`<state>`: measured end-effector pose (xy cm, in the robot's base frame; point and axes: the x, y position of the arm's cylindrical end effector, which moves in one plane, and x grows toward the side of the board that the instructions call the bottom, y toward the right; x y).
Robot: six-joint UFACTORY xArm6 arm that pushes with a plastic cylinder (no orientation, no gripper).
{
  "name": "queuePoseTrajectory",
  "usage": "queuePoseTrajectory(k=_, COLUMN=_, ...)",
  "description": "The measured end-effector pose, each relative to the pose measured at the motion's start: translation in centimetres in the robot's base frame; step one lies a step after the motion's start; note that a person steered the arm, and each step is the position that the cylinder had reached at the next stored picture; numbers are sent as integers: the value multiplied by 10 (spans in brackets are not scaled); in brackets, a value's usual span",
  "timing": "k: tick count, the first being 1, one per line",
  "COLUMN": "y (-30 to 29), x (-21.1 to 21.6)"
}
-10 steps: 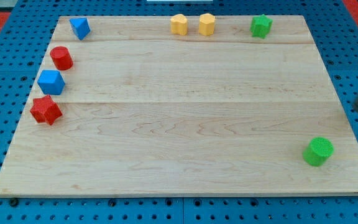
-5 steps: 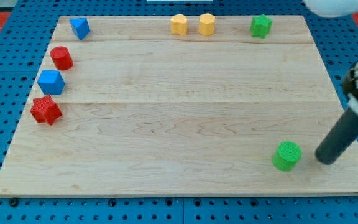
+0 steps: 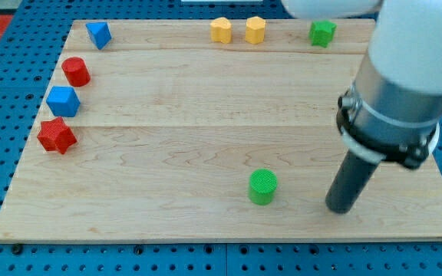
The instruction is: Slide the green circle to the left side of the yellow heart
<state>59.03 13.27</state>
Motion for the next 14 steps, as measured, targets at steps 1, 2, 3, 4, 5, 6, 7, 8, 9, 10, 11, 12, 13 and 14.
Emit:
queuePoseTrajectory(k=1, y=-100, x=-26)
queuePoseTrajectory(k=2, y=-179, x=-103)
queuePoseTrajectory(k=3, y=-221, x=-177)
queuePoseTrajectory(k=4, y=-197, x=-202)
queuePoseTrajectory(k=5, y=-201, x=-198)
queuePoseTrajectory(k=6, y=-214, x=-168)
queuePoseTrajectory(k=7, y=-187, x=-121)
queuePoseTrajectory(k=8, y=-172, x=-175)
queuePoseTrajectory(k=9, y=-195, x=-255)
queuePoseTrajectory(k=10, y=-186, x=-257)
queuePoseTrajectory(k=11, y=-150, x=-258)
queuePoseTrajectory(k=12, y=-187, x=-299)
queuePoseTrajectory(k=13, y=-219, x=-298)
queuePoseTrajectory(k=14, y=-249, x=-285)
